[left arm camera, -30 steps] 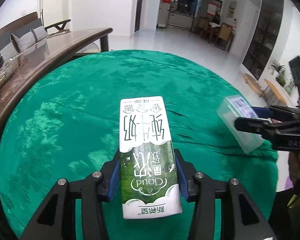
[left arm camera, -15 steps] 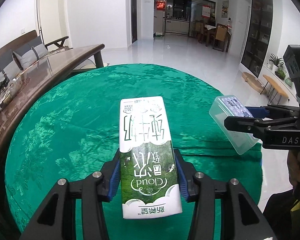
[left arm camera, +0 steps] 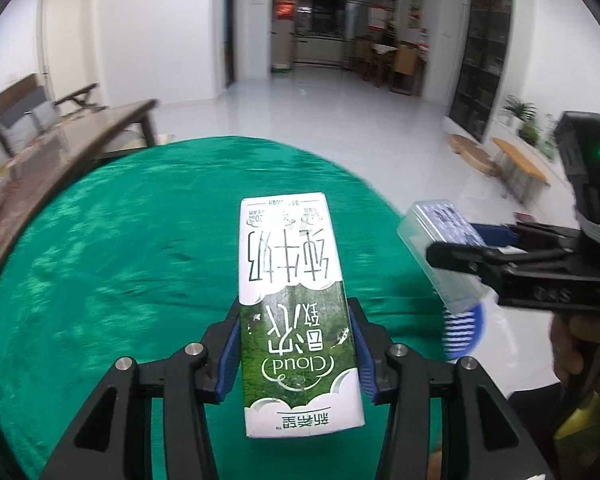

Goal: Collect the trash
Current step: 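Carry the milk carton and cartoon box over the blue wastebasket, then open both tools to drop the carton and box into the wastebasket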

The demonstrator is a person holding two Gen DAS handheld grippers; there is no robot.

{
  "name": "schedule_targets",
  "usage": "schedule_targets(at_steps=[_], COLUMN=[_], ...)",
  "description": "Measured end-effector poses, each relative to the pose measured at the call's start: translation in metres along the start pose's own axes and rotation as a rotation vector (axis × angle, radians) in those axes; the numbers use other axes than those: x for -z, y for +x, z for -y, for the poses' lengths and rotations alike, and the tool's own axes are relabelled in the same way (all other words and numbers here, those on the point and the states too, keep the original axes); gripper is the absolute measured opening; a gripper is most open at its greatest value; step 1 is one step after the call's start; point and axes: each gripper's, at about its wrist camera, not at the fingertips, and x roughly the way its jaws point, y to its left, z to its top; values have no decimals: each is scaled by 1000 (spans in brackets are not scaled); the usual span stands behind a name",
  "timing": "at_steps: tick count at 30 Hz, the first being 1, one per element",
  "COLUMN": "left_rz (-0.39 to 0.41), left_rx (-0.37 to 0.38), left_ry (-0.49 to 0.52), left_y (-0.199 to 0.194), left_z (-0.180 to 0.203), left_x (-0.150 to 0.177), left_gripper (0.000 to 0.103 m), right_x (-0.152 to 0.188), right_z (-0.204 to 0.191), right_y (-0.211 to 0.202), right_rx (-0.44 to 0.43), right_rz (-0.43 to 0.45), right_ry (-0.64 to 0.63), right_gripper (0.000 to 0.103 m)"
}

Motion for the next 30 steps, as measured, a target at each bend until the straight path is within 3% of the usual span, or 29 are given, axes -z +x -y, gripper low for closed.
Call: schedule_targets(at_steps=[7, 11, 20, 22, 25, 30], left_rz=[-73, -154, -231, -237, -225, -161], left_rx=[212, 316, 356, 350, 345, 327], left_ry=[83, 83, 99, 104, 97, 115], left_y=[53, 106, 196, 212, 223, 201], left_z=[101, 153, 219, 224, 227, 231], left_x=[-23, -30, -33, -36, -37, -41], left_gripper=[48, 48, 50, 60, 63, 63], right_x=[22, 53, 86, 91, 101, 104], right_z=[120, 192, 282, 293, 312, 326], right_y=[-10, 7, 34, 41, 45, 13], right_rx=[219, 258, 234, 214, 201, 231], right_rz=[-60, -132, -157, -159, -151, -97], right_ry=[127, 253, 477, 508, 581, 637], right_gripper=[67, 67, 69, 70, 83, 91])
